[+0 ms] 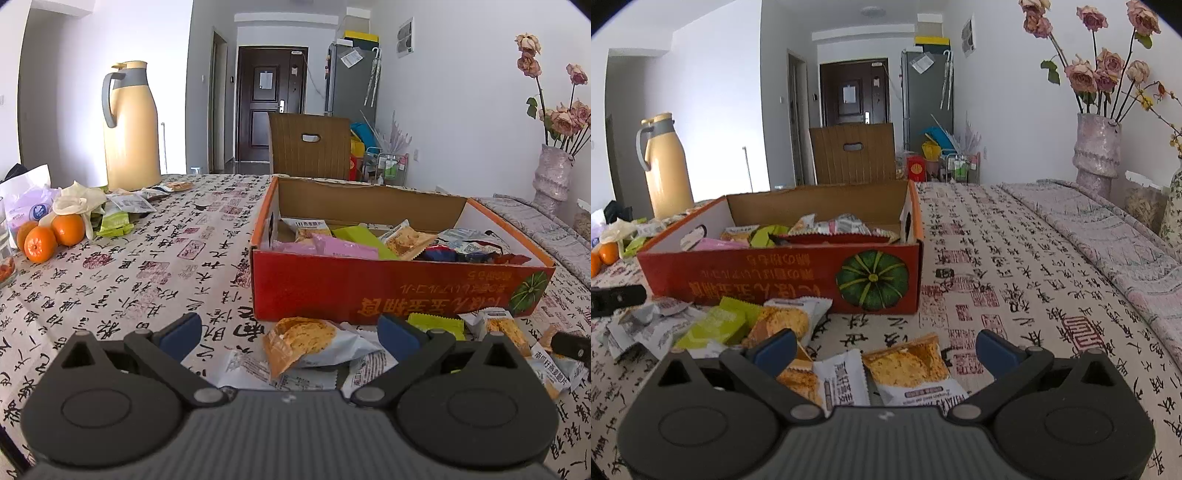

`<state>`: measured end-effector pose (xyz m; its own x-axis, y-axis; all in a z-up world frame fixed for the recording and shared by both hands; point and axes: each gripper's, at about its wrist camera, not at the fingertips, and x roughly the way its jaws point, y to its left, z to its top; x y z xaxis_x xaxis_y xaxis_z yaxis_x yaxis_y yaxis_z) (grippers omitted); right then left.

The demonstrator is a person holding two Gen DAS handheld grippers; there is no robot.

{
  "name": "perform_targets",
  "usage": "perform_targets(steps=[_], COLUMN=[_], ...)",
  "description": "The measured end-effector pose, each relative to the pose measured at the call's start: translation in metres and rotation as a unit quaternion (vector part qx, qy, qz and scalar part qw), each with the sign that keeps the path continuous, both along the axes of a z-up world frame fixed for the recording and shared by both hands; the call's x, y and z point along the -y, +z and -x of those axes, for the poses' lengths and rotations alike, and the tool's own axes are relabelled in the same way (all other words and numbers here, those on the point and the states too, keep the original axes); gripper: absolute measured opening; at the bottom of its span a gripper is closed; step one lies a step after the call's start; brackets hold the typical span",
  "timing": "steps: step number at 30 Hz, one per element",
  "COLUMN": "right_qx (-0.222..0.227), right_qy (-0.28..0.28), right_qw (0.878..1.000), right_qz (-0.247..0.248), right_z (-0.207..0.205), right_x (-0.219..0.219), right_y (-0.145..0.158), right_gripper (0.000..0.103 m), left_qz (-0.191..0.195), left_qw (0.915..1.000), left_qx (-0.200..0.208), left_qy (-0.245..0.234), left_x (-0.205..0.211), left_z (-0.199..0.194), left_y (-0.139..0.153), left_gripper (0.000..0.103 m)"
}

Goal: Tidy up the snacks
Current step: 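Grasp a white oat-crisp packet with the right tool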

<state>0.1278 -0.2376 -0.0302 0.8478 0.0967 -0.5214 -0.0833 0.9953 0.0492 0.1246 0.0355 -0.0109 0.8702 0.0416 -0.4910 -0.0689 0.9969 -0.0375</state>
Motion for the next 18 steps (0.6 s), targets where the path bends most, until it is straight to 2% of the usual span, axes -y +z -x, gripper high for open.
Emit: perform_targets(steps=[12,16,18], right_qx=[-0.037,-0.060,-0.070], right_qy=[-0.019,-0.017,-0.020], right_qw=[0.999,0.998,0.997], right_qz=[0.015,0.027,0.024], right_z=[-0.008,-0.013,-0.017], right_x=[0.014,0.019,0.021], right_y=[-0.009,-0.016,-0.019], right_gripper=[0.102,0.094,0.085], left_qz=[0.005,0.006,0.006], left_qw=[1.0000,1.0000,1.0000], left_qx=[-0.006,-0.006,-0.007], left_qy=[0.002,0.001,0.002], left_x=[-0.001,-0.002,-0.002], left_z=[-0.002,-0.001,-0.001], left_y=[-0.001,-0.001,-0.001], left_gripper=[0.103,0.103,0.103])
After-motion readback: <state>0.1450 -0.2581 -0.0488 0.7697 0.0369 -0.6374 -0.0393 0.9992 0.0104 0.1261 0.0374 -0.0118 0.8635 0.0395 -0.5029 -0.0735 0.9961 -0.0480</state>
